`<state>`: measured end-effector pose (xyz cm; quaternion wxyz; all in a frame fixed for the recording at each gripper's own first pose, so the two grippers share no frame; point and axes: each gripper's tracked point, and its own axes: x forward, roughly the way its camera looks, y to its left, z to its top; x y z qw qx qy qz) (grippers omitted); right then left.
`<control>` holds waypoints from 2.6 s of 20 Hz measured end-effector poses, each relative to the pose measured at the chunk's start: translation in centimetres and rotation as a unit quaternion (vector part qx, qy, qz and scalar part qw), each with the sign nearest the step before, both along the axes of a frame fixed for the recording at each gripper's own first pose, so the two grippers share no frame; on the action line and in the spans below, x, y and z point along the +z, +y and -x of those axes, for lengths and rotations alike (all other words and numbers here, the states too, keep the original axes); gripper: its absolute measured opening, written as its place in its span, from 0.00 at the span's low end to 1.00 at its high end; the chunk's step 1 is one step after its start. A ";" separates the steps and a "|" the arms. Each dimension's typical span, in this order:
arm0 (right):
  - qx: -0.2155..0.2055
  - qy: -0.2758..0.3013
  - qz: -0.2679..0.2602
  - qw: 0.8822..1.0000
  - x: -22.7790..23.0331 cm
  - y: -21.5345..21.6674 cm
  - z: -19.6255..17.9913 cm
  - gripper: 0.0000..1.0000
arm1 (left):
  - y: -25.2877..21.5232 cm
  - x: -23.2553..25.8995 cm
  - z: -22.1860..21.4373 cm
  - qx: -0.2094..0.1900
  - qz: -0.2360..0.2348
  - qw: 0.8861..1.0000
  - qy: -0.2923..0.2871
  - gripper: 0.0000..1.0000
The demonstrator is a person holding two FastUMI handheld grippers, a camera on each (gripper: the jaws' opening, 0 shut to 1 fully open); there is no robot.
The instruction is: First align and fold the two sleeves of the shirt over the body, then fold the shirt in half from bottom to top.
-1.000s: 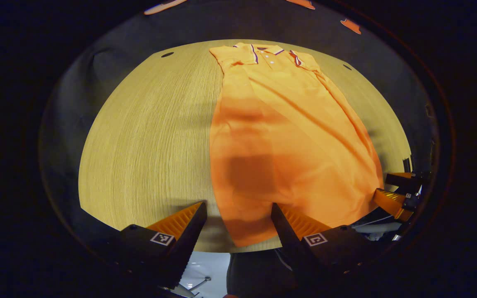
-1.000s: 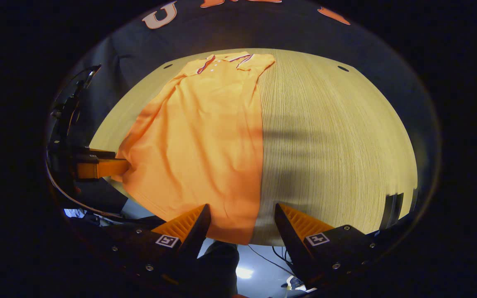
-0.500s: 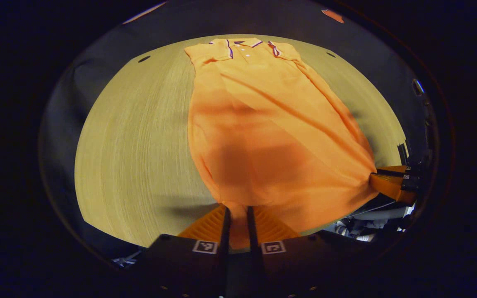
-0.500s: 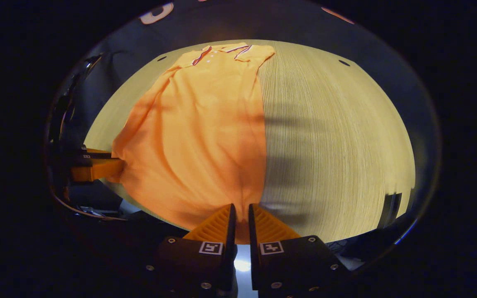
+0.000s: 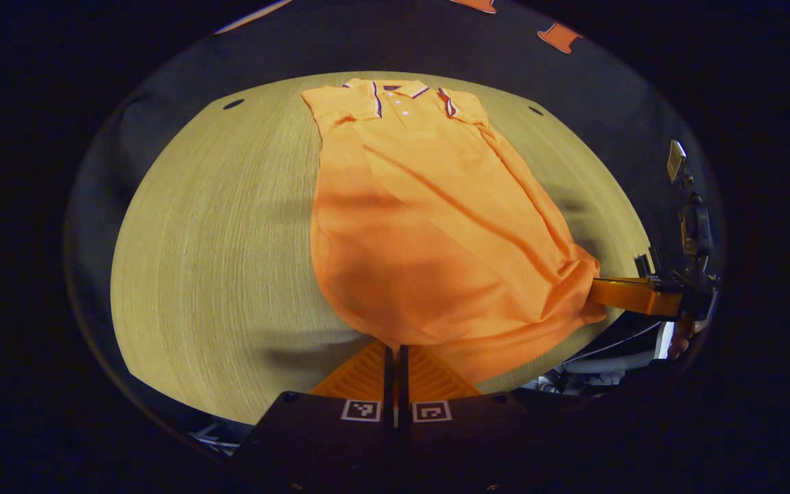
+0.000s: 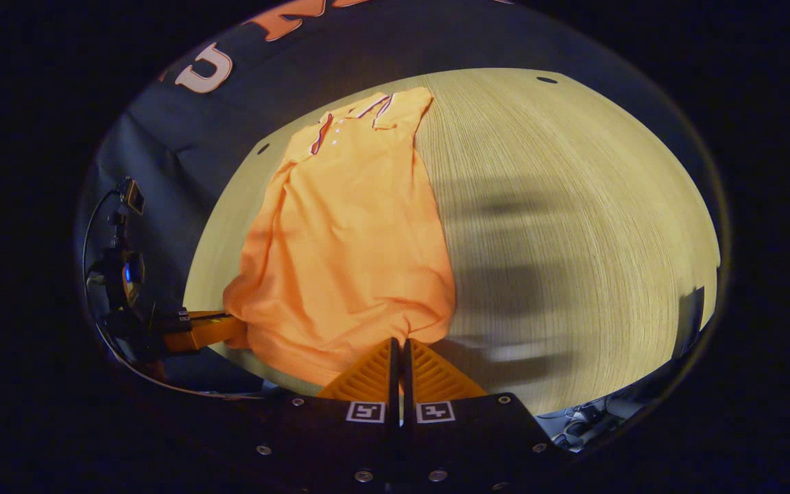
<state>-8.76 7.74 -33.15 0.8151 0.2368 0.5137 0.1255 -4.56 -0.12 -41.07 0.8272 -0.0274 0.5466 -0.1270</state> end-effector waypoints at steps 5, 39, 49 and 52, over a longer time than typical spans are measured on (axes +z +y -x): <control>-0.014 -0.044 -0.057 0.997 2.9 0.5 -3.4 0.02 | 0.4 2.2 -2.5 0.019 0.006 0.999 -0.034 0.02; 0.050 -0.049 0.071 0.995 -2.2 2.1 0.9 0.04 | 1.5 3.9 -5.6 0.020 0.003 0.999 -0.049 0.02; -0.057 -0.111 -0.105 0.987 4.4 3.4 -6.3 0.02 | 1.9 5.8 -7.3 0.025 0.019 0.996 -0.078 0.02; -0.071 -0.131 -0.140 0.979 6.9 3.4 -8.6 0.02 | 2.1 6.8 -8.5 0.022 0.021 0.995 -0.093 0.02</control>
